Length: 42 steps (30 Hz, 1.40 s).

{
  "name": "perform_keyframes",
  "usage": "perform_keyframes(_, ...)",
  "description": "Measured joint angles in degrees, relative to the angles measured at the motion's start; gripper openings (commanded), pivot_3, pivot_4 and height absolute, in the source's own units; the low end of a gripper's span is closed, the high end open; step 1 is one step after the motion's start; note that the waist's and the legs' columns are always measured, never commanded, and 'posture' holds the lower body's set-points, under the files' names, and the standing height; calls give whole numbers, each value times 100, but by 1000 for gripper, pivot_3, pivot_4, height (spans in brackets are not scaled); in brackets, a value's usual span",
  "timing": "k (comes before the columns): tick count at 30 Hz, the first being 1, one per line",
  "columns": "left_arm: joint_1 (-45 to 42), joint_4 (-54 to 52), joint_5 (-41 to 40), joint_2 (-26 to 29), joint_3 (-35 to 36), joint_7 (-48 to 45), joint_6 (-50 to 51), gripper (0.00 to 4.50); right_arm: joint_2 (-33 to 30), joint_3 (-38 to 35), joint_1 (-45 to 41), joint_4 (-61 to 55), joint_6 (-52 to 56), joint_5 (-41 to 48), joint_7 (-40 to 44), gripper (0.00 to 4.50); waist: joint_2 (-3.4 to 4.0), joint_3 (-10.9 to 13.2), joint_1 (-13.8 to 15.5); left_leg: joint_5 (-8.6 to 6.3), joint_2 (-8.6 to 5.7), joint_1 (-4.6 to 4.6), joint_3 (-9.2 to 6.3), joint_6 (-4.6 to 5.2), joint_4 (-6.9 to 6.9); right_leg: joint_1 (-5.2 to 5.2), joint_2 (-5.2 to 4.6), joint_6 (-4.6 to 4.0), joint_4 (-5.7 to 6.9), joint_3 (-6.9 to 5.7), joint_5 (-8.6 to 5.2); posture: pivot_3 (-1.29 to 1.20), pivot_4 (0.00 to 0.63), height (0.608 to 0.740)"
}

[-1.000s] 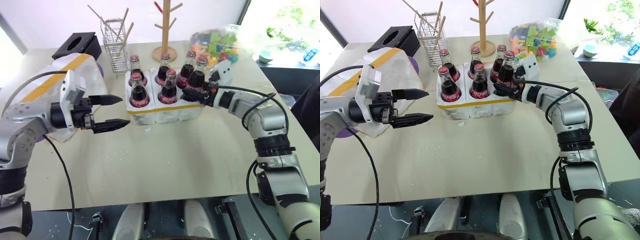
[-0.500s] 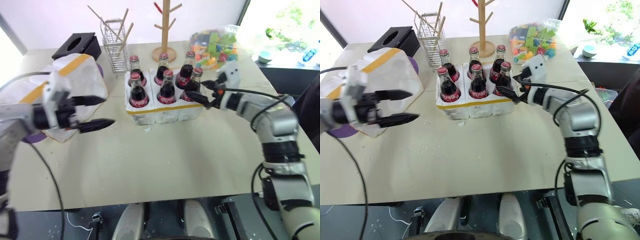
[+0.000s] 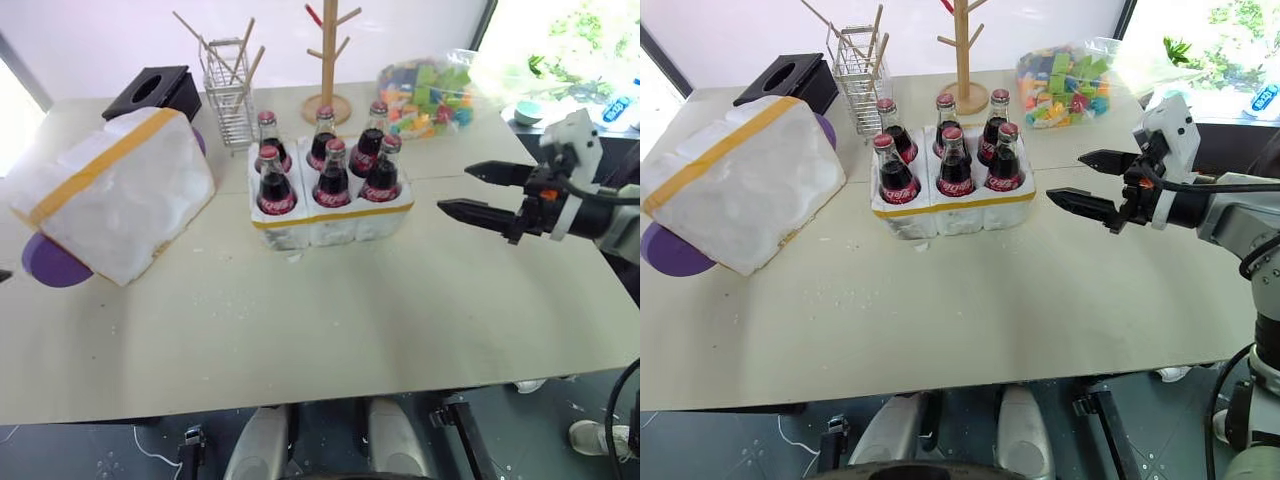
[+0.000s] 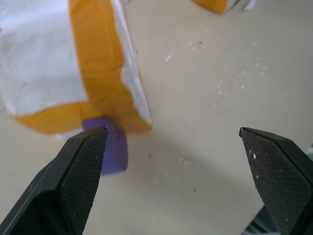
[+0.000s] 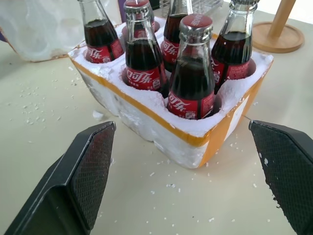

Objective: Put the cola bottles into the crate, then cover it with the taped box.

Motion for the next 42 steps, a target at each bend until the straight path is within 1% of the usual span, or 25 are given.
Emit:
perform_keyframes(2, 156, 665, 229, 239, -180, 2, -539, 4500, 1, 17, -75, 9, -12, 32, 7, 4467, 1, 0, -7, 9, 0, -18, 4, 14, -5, -22, 2, -2, 2, 1, 2, 0, 150, 740)
perform_keyframes(4, 43, 1278, 375, 454, -706, 1, -1138, 4500, 19, 30, -172, 18, -23, 84, 25, 4467, 1, 0, -8, 10, 0, -28, 6, 16, -10, -31, 6, -1, 2, 1, 3, 0, 150, 740)
perform_keyframes(5, -262, 1546, 415, 505, -1157, 19, -1405, 4500, 21, 24, -206, 21, -31, 144, 63, 4467, 1, 0, -7, 10, 0, -31, 8, 16, -11, -33, 13, 0, 2, 1, 3, 0, 150, 740)
perform_keyframes(8, -1352, 1869, 535, 526, -2563, 189, -1805, 4500, 18, 19, -323, -26, -49, 417, 323, 4467, 0, 1, -2, 11, 0, -37, 12, 17, -10, -33, 15, 3, -1, 0, 5, 0, 150, 740)
perform_keyframes(9, -1861, 1943, 627, 486, -3054, 186, -1851, 4500, 2, 4, -372, -57, -59, 508, 403, 4467, -3, 1, 10, 11, -1, -39, 11, 17, -5, -32, 15, 6, -1, -1, 6, 0, 150, 740)
perform_keyframes(10, -2471, 2002, 759, 382, -3466, 189, -1880, 4500, -12, -12, -432, -97, -56, 605, 471, 4467, -2, 2, 15, 11, -1, -46, 10, 18, 4, -31, 20, 22, 2, -5, 15, 0, 150, 740)
perform_keyframes(13, -4165, 2342, 1386, -70, -4604, 172, -2008, 4500, -79, -101, -673, -300, 19, 1030, 568, 4467, -2, 2, 19, 12, -4, -49, 19, 20, 21, -28, 24, 32, 11, -7, 21, 0, 150, 740)
perform_keyframes(16, -5237, 2891, 2003, -523, -5495, 58, -2148, 4500, -128, -215, -772, -542, 110, 1346, 479, 4467, -16, -3, -4, 13, -3, -45, 32, 22, 32, -23, 27, 44, 22, -7, 28, 0, 150, 740)
perform_keyframes(18, -5874, 3322, 2363, -809, -5859, 7, -2250, 4500, -136, -249, -730, -650, 142, 1429, 388, 4467, -24, -7, -6, 14, -6, -43, 34, 23, 39, -24, 29, 45, 33, -7, 29, 0, 150, 740)
perform_keyframes(21, -6585, 3932, 2889, -1073, -6252, 19, -2500, 4500, -140, -306, -551, -804, 158, 1561, 248, 4467, -32, -10, -7, 14, -11, -42, 36, 23, 42, -23, 30, 46, 39, -7, 29, 0, 150, 740)
perform_keyframes(25, -7121, 4556, 3262, -1403, -6447, 132, -2652, 4500, -140, -388, -413, -890, 158, 1649, 98, 4467, -33, -9, 0, 14, -3, -42, 34, 24, 43, -23, 28, 46, 40, -6, 28, 0, 150, 740)
perform_keyframes(28, -7383, 4860, 3406, -1579, -6498, 203, -2720, 3786, -141, -418, -374, -927, 157, 1759, -3, 4500, -38, -10, -2, 14, -2, -43, 32, 24, 45, -23, 28, 47, 39, -6, 28, 0, 150, 740)
perform_keyframes(30, -7490, 4991, 3494, -1646, -6524, 267, -2789, 2876, -143, -426, -338, -959, 157, 1815, -70, 4500, -38, -10, -4, 14, -3, -43, 32, 24, 45, -24, 27, 47, 40, -6, 28, 0, 150, 740)
perform_keyframes(34, -7589, 5111, 3524, -1765, -6520, 420, -2916, 729, -171, -460, -186, -1016, 153, 1858, -169, 4500, -40, -10, -1, 14, -3, -43, 30, 24, 47, -24, 26, 47, 46, -6, 28, 0, 150, 740)
perform_keyframes(35, -7591, 5115, 3522, -1766, -6514, 451, -2934, 408, -183, -467, -137, -1017, 153, 1859, -183, 4500, -40, -10, -1, 14, -3, -43, 28, 24, 48, -24, 26, 47, 46, -6, 28, 0, 150, 740)
perform_keyframes(39, -7591, 5065, 3441, -1858, -6277, 906, -3217, 408, -306, -545, 243, -1013, 266, 1968, -238, 4500, -41, -11, 16, 14, -4, -43, 6, 24, 51, -23, 24, 47, 49, -5, 28, 0, 150, 740)
perform_keyframes(42, -7531, 4774, 3199, -1959, -5911, 1322, -3456, 408, -328, -577, 576, -1061, 251, 1926, -265, 4500, -50, -12, 22, 14, -7, -46, -2, 24, 60, -23, 22, 47, 61, -6, 28, 0, 150, 740)
